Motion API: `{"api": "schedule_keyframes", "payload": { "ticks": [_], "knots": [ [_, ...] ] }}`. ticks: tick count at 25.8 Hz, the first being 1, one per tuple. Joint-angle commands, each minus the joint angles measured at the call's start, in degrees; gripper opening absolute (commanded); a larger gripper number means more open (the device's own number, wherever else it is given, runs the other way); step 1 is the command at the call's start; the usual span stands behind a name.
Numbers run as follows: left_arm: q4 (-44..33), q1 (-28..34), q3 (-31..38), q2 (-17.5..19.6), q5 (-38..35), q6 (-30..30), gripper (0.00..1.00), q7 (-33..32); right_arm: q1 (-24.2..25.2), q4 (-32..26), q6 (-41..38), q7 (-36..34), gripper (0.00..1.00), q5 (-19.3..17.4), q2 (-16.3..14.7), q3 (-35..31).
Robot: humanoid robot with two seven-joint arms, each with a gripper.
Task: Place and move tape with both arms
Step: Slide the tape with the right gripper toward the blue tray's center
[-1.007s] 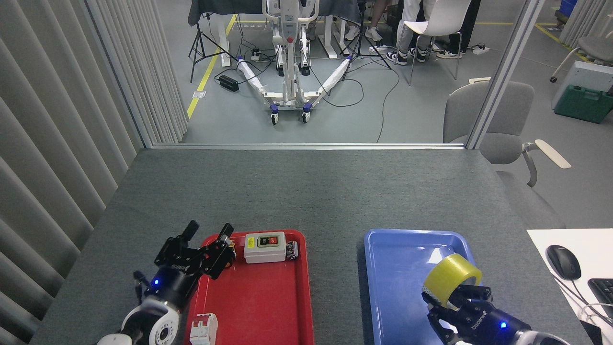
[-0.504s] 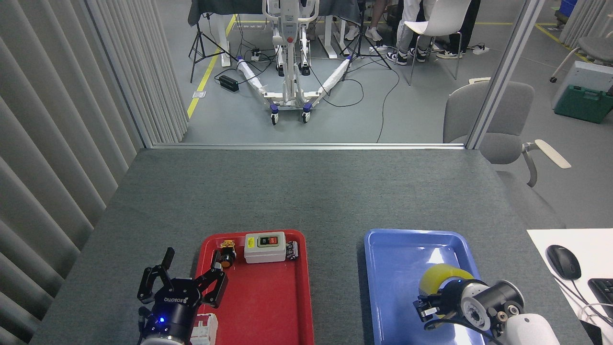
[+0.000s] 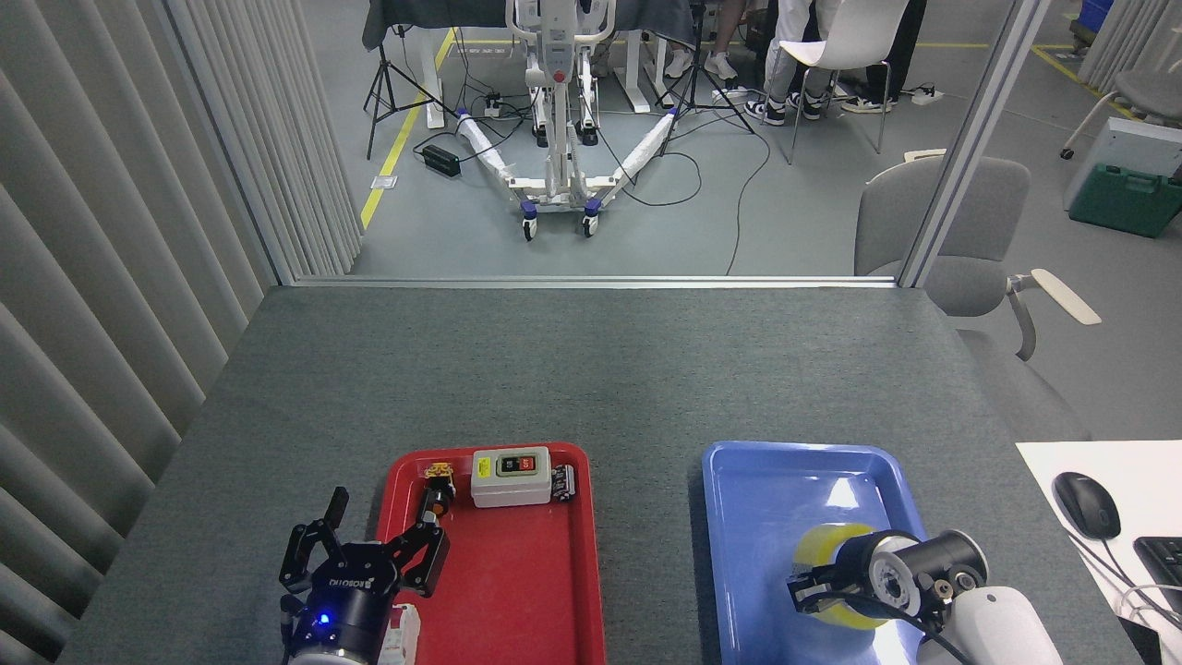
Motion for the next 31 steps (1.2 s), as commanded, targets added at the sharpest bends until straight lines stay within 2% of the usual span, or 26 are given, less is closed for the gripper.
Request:
{"api": "schedule_keyframes", "payload": {
  "ticks": [1, 3, 5, 9, 11, 13, 17, 20, 22, 25, 28, 31],
  "knots": [
    [0.4, -0.1, 0.0, -0.1, 0.0, 0.0, 0.99, 0.0, 0.2, 0.3, 1.2, -0.5, 0.91, 0.2, -0.4, -0.2],
    [0.2, -0.1, 0.0, -0.2, 0.0, 0.0, 0.99, 0.0, 0.3, 0.2, 1.2, -0.6, 0.98, 0.2, -0.4, -0.2],
    [0.1, -0.1, 0.0, -0.4, 0.0, 0.0, 0.99, 0.0, 0.5, 0.2, 1.2, -1.3, 0.99, 0.1, -0.3, -0.3],
    [0.2, -0.1, 0.0, -0.4, 0.0, -0.1, 0.99, 0.1, 2.9, -3.1, 1.1, -10.7, 0.99, -0.1, -1.4, -1.7],
    [0.1, -0.1, 0.0, -0.4, 0.0, -0.1, 0.99, 0.2, 6.2, -7.0, 0.6, -17.5, 0.99, -0.1, -3.5, -4.6],
    [-0.6, 0.1, 0.1, -0.3, -0.5, 0.1, 0.99, 0.1, 9.2, -10.9, 0.3, -25.3, 0.99, 0.0, -3.8, -6.3],
    [-4.6, 1.4, 0.3, 0.3, -0.4, -0.2, 0.99, 0.2, 13.8, -12.4, 0.0, -43.0, 0.99, 0.0, -3.8, -8.6],
    [-4.1, 1.4, 0.2, -0.2, 0.0, -1.1, 1.00, 0.2, 18.2, -12.6, 0.0, -58.6, 0.99, 0.2, -2.7, -13.2],
    [-4.1, 1.4, 0.5, -0.4, 0.3, -4.1, 1.00, 0.2, 21.5, -12.6, -0.7, -66.7, 0.99, 1.5, -0.5, -14.9],
    [-4.1, 1.3, 1.2, -0.1, 1.3, -7.0, 1.00, 0.3, 23.2, -12.6, -0.1, -68.7, 0.99, 4.8, 1.6, -15.1],
    [-2.5, 1.5, 2.5, 0.0, 1.8, -7.3, 0.99, 0.4, 23.4, -12.4, 1.1, -68.7, 0.98, 5.3, 2.2, -15.1],
    [-0.6, 1.5, 2.6, 0.0, 1.8, -8.1, 1.00, 0.4, 23.5, -12.3, 2.5, -69.5, 0.98, 5.4, 4.4, -15.2]
  ]
}}
